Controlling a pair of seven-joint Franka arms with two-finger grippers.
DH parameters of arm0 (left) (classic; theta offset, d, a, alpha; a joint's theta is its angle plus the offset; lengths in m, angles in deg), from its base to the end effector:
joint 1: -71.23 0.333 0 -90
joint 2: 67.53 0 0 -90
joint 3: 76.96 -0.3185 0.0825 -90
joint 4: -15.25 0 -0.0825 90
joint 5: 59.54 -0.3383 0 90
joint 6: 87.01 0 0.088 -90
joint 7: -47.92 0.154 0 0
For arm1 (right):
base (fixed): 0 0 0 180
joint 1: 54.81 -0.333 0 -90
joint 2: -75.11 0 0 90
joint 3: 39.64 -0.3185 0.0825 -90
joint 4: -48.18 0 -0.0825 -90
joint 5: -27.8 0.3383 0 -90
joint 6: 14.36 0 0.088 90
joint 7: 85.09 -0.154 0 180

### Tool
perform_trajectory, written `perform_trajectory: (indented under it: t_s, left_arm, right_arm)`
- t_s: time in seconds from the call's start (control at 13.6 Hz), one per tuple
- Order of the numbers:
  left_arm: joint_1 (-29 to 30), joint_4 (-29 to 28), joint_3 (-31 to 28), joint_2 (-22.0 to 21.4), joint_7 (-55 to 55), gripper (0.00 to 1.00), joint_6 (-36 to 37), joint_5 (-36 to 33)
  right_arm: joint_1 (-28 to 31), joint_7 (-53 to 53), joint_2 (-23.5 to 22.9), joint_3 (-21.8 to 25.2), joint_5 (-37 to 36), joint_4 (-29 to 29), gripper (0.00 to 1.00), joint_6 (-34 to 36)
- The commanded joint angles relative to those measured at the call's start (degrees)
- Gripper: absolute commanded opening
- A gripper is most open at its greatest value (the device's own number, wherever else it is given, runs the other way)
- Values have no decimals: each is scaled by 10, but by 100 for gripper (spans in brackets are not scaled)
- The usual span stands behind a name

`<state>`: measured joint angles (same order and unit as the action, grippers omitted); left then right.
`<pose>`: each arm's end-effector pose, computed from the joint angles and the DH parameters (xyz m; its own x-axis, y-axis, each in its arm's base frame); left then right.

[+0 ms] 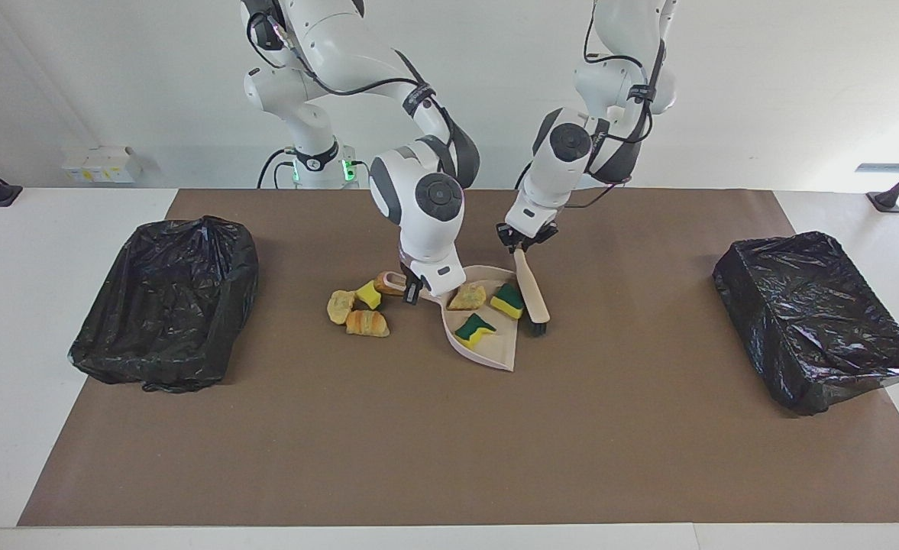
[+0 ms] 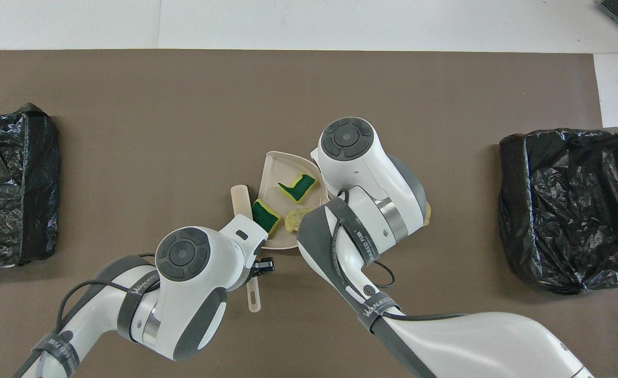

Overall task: Sweep and dump trash in bin
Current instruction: 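Sweep the remaining green sponge pieces into the dustpan with the brush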

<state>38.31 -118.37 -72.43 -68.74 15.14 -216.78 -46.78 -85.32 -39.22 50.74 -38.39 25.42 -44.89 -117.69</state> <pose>0.3593 -0.2924 0.3291 0.9891 0.0575 -0.1358 0.0720 -0.9919 0.1046 0.5191 0.2860 0.3358 0.2223 0.9536 -0.2028 0.9567 -0.2535 -0.1432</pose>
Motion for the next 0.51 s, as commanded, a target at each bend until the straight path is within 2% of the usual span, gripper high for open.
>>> perform_trajectory:
  t_s: [0.0,0.22,0.44]
  left_arm:
    - [-21,19,-9,10,-2,0,-6,2]
    - [0,28,-15,16,3,0,16,2]
    - [48,27,-15,17,10,0,41,-12]
  right_arm:
    - [2,-22,3,-3,-13,-6,0,1]
    - [2,-22,3,-3,-13,-6,0,1]
    - [5,-23,2,-3,-12,-5,0,2]
